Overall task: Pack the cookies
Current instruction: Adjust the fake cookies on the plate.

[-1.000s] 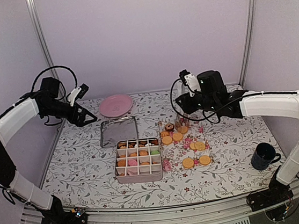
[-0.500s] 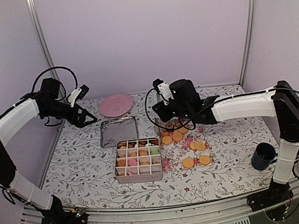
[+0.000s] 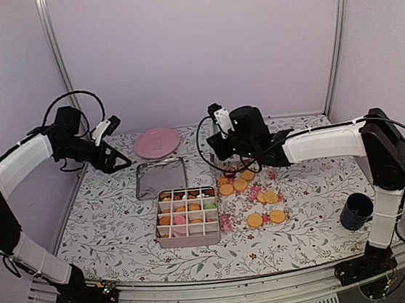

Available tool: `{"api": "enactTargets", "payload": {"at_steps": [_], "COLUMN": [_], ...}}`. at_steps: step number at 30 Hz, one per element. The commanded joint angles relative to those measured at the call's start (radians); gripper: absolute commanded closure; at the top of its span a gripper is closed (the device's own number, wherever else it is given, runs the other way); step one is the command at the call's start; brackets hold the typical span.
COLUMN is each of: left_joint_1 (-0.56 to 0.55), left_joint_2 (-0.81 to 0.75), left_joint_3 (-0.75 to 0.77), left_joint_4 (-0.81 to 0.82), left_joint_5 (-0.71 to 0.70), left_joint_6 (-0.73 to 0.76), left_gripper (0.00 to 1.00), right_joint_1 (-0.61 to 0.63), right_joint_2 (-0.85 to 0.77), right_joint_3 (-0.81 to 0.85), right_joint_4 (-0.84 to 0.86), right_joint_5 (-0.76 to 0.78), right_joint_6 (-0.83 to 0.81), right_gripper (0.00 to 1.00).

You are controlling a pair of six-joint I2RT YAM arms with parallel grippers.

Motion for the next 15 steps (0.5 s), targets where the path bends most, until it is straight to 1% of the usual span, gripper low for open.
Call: {"api": "enactTargets", "payload": {"at_steps": [1,9,15], "left_joint_1": [0.01,0.01,0.01], "left_joint_2": [-0.033,-0.027,-0.015], "left_joint_3": [-0.012,-0.014,0.002], "left_joint_4": [0.009,0.012,0.012], "left_joint_5": [0.004,0.009,0.03], "left_joint_6": [0.016,0.014,0.0], "left_gripper": [0.01,0.01,0.01], "right_joint_1": [-0.041,-0.072,-0.079], "right_joint_2": [-0.006,-0.047,-0.081], "right_joint_3": [-0.026,-0.111,-0.13], "right_joint_4": [0.07,0.096,0.072], "right_joint_5": [-0.075,-0.159,-0.127], "right_joint_6": [0.023,0.064,0.046], "right_gripper": [0.68,0.68,0.68]}}
